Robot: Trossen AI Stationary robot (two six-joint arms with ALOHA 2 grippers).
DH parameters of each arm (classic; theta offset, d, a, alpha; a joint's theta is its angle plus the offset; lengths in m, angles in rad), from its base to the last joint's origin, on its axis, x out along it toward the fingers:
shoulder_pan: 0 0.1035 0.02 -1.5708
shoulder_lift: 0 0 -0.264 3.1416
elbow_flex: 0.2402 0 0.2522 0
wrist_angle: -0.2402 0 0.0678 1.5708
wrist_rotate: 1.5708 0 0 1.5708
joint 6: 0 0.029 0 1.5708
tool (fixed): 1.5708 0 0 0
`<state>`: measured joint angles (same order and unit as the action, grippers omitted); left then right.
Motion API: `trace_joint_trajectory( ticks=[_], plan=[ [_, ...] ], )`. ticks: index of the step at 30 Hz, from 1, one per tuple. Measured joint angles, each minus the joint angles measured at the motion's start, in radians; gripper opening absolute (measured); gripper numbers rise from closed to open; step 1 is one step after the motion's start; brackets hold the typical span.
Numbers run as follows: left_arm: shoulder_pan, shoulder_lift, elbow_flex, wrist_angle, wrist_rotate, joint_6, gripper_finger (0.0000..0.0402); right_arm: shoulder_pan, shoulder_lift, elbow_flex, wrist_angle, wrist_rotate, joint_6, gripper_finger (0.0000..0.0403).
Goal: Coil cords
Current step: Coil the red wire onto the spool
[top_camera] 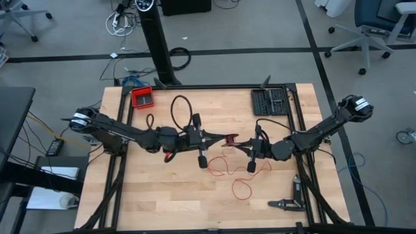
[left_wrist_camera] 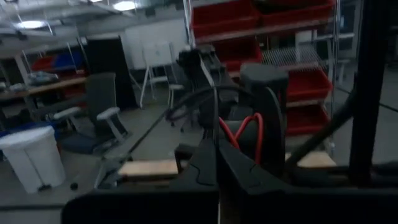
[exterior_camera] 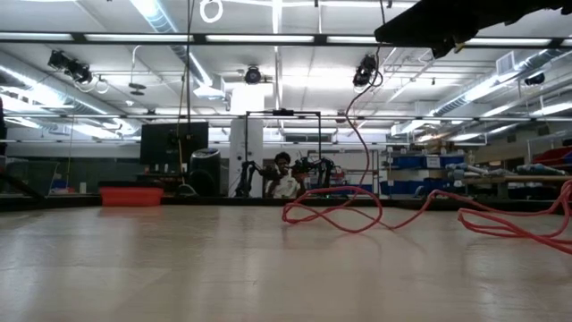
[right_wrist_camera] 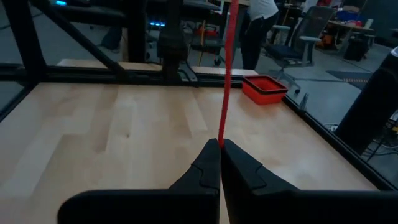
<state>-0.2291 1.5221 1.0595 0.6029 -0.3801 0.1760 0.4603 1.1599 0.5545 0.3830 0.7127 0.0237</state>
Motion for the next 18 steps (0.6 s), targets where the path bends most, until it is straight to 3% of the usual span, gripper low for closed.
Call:
trace_joint_trajectory(
  ticks=[8, 11, 15, 18],
  plan=[
    [0.0, 0.078, -0.004, 0.106, 0.0, 0.032, 0.0, 0.003, -0.016, 0.004, -0.008, -0.028, -0.022, 0.002],
    [0.0, 0.086, -0.04, 0.13, 0.0, 0.041, 0.0, 0.021, -0.068, 0.052, -0.169, -0.031, 0.034, 0.0037],
    [0.0, 0.086, -0.129, 0.297, 0.0, 0.058, 0.0, 0.038, -0.144, 0.137, -0.487, -0.104, 0.189, 0.0055],
    [0.001, 0.086, -0.187, 0.399, 0.0, 0.057, 0.0, 0.059, -0.178, 0.165, -0.517, -0.122, 0.21, 0.0062]
  ],
)
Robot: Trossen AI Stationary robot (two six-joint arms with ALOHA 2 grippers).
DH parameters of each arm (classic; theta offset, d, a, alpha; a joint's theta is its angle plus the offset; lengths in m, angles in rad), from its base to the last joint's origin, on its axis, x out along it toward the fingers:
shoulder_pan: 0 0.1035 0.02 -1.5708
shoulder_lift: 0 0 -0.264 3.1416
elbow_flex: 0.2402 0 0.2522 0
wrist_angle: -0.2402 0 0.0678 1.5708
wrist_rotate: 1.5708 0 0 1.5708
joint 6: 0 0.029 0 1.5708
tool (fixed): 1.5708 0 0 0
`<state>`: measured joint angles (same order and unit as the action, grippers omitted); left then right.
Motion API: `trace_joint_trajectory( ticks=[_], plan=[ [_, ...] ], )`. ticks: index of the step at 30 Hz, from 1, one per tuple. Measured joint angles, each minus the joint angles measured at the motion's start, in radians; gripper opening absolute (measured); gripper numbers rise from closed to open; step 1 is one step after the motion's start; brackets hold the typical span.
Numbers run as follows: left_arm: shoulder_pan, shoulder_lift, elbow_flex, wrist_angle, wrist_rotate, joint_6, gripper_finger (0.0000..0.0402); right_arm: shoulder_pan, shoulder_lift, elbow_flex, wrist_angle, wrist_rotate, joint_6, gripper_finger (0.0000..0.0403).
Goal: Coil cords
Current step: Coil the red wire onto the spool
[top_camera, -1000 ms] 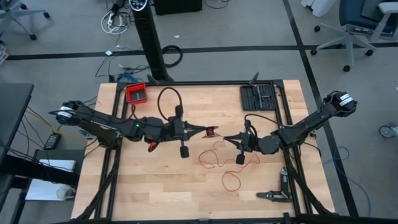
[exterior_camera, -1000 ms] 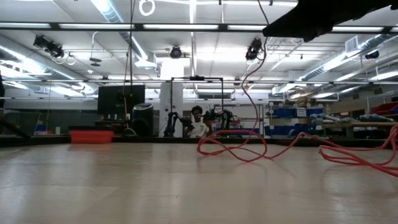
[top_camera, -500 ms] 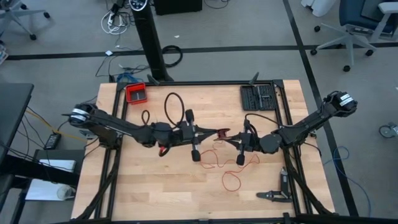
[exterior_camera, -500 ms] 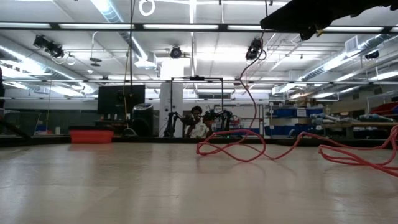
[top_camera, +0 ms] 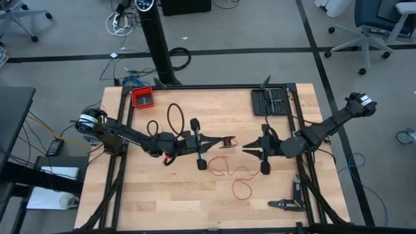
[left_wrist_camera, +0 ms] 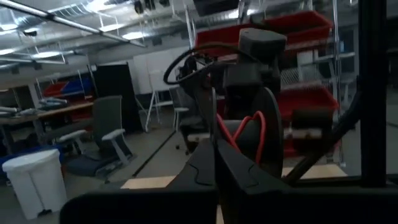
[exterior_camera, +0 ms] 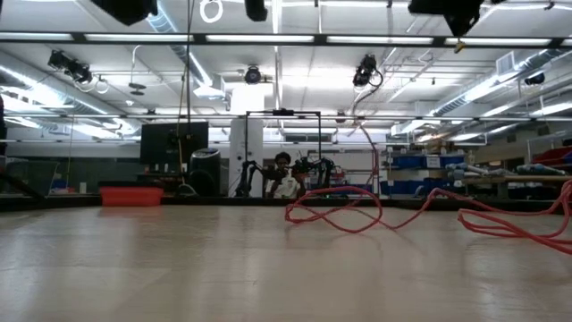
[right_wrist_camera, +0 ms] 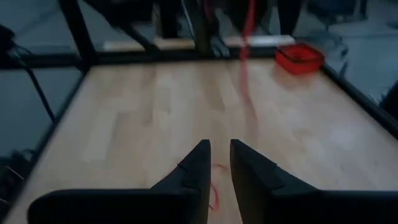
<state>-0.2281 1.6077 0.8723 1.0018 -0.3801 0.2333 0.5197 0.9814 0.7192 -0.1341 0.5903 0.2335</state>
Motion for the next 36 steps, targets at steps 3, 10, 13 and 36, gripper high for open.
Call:
trace_joint_trajectory(
  ticks=[3, 10, 13, 36],
  plan=[
    [0.007, 0.0, -0.014, -0.002, 0.01, -0.007, 0.0, 0.03, 0.003, 0.0, 0.087, 0.054, -0.093, 0.0063],
    [0.012, 0.0, -0.015, -0.028, 0.048, -0.037, 0.0, 0.039, 0.076, 0.0, 0.259, 0.096, -0.251, 0.0062],
    [0.013, 0.0, -0.015, -0.032, 0.062, -0.052, 0.0, 0.03, 0.096, 0.0, 0.279, 0.122, -0.279, 0.0062],
    [0.028, 0.002, -0.015, -0.049, 0.09, -0.088, 0.0, -0.026, 0.107, -0.001, 0.257, 0.043, -0.253, 0.0059]
  ],
)
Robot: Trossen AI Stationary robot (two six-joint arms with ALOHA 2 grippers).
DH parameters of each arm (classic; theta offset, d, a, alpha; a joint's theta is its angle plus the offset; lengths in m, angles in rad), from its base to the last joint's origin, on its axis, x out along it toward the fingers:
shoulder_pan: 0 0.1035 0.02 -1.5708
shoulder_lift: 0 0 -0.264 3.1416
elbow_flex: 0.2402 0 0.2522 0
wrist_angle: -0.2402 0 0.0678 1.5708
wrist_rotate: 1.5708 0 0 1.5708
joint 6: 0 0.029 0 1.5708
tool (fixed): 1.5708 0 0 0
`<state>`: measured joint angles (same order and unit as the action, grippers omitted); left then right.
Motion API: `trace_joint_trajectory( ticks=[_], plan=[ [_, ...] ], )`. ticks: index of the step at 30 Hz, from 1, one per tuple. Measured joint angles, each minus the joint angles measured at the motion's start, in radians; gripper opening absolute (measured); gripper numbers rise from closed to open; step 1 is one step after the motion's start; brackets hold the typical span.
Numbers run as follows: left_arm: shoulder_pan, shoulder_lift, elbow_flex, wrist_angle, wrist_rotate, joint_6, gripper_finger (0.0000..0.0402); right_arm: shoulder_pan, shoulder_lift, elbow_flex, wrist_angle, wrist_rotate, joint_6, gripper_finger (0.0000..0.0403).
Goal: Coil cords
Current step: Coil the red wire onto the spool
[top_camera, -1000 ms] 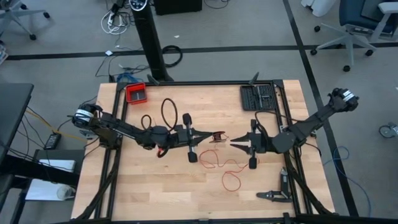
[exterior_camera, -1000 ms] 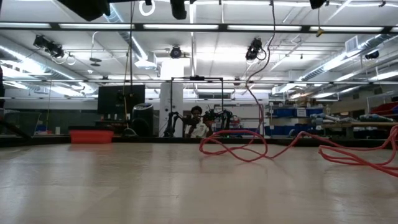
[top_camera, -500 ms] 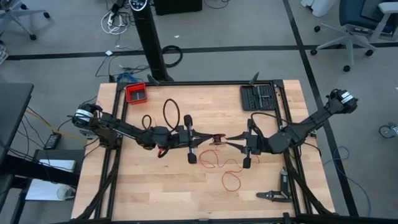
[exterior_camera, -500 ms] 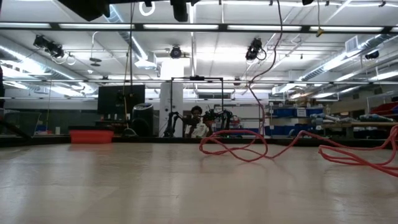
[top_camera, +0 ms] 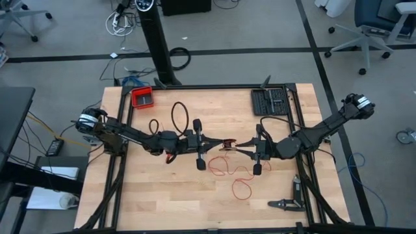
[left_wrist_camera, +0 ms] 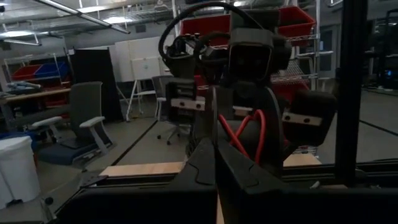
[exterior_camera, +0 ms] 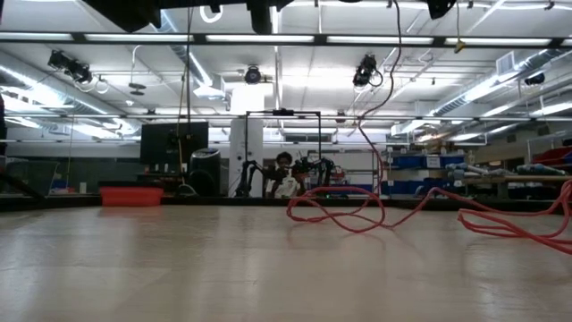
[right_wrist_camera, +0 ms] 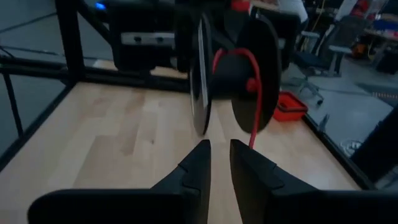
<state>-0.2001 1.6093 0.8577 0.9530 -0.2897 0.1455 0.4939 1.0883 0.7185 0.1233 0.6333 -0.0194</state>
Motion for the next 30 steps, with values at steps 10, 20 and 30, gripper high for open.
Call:
trace_joint_trajectory(
  ticks=[10, 20, 30],
  plan=[
    [0.004, 0.0, 0.0, -0.003, 0.0, -0.001, 0.0, -0.012, 0.0, 0.0, 0.013, -0.053, 0.019, 0.0056],
    [0.004, 0.0, 0.0, -0.007, 0.001, -0.001, 0.0, -0.012, 0.0, 0.0, 0.067, -0.088, 0.002, 0.0056],
    [0.004, 0.0, 0.0, -0.029, -0.007, -0.001, 0.0, -0.019, 0.072, 0.0, 0.193, -0.069, -0.065, 0.0019]
  ],
)
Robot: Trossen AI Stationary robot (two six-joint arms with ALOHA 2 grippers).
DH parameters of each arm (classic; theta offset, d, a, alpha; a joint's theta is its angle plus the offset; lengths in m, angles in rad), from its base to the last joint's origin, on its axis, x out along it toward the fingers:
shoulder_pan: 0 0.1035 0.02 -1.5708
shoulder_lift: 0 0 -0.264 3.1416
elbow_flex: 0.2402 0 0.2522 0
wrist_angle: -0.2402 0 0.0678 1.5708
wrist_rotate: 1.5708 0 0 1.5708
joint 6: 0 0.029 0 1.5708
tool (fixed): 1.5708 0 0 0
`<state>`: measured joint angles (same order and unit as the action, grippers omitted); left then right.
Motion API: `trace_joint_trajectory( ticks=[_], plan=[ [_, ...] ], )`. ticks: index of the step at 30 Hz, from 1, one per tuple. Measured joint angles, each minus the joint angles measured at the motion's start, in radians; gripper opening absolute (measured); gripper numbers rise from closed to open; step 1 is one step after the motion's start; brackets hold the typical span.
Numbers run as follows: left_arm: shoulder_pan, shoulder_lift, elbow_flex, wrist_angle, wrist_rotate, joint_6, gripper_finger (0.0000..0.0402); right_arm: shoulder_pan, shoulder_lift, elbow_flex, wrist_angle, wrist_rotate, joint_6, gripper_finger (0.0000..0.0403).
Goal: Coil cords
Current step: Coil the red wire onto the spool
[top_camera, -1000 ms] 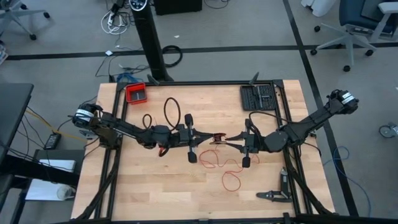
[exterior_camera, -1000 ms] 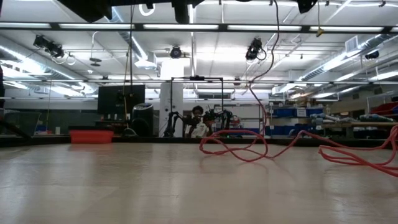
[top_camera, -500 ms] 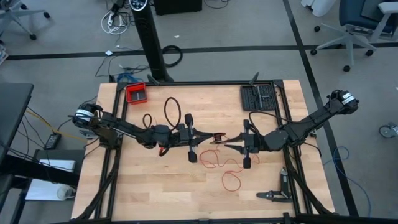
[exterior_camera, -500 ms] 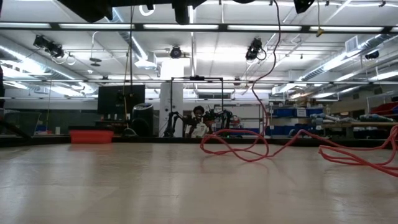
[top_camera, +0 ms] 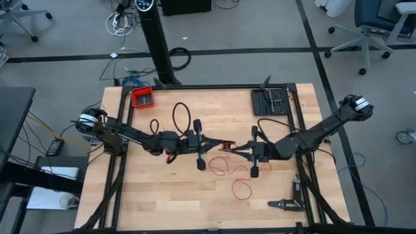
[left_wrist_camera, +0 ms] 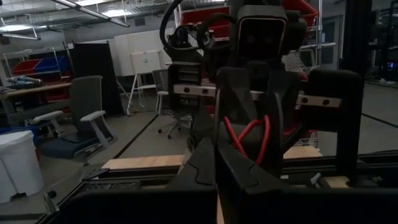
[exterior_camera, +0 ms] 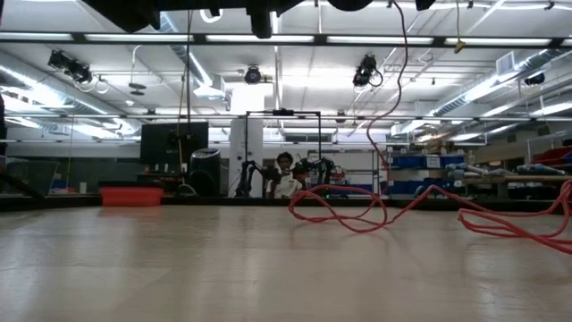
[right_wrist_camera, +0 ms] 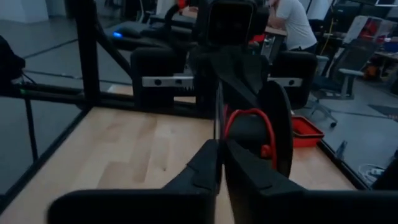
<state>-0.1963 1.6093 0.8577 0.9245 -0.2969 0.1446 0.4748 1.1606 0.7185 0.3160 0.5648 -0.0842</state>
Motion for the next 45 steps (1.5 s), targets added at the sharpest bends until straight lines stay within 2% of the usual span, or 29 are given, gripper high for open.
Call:
trace_joint_trajectory(
  ticks=[7, 12, 16, 19, 24, 32, 45],
  plan=[
    [0.0, 0.0, -0.001, 0.0, -0.007, 0.012, 0.0008, -0.002, 0.021, 0.0, 0.041, 0.025, -0.023, 0.0004],
    [-0.009, 0.0, 0.002, -0.001, -0.02, 0.054, 0.0063, 0.023, -0.019, -0.001, 0.047, 0.053, -0.047, 0.0002],
    [-0.003, 0.0, 0.002, -0.039, -0.004, 0.013, 0.011, 0.042, -0.031, 0.0, 0.09, 0.086, -0.06, 0.0002],
    [0.007, 0.0, 0.002, -0.075, 0.015, -0.027, 0.0125, 0.048, -0.032, 0.0, 0.143, 0.091, -0.081, 0.0001],
    [0.013, 0.0, 0.002, -0.132, 0.075, -0.126, 0.0128, 0.067, -0.032, 0.0, 0.236, 0.16, -0.161, 0.0001],
    [0.013, 0.0, 0.002, -0.234, 0.057, -0.263, 0.0128, 0.061, -0.017, 0.0, 0.403, 0.168, -0.279, 0.0],
    [0.013, 0.05, 0.002, -0.263, 0.044, -0.321, 0.0129, 0.038, 0.0, 0.0, 0.518, 0.085, -0.334, 0.0001]
  ],
)
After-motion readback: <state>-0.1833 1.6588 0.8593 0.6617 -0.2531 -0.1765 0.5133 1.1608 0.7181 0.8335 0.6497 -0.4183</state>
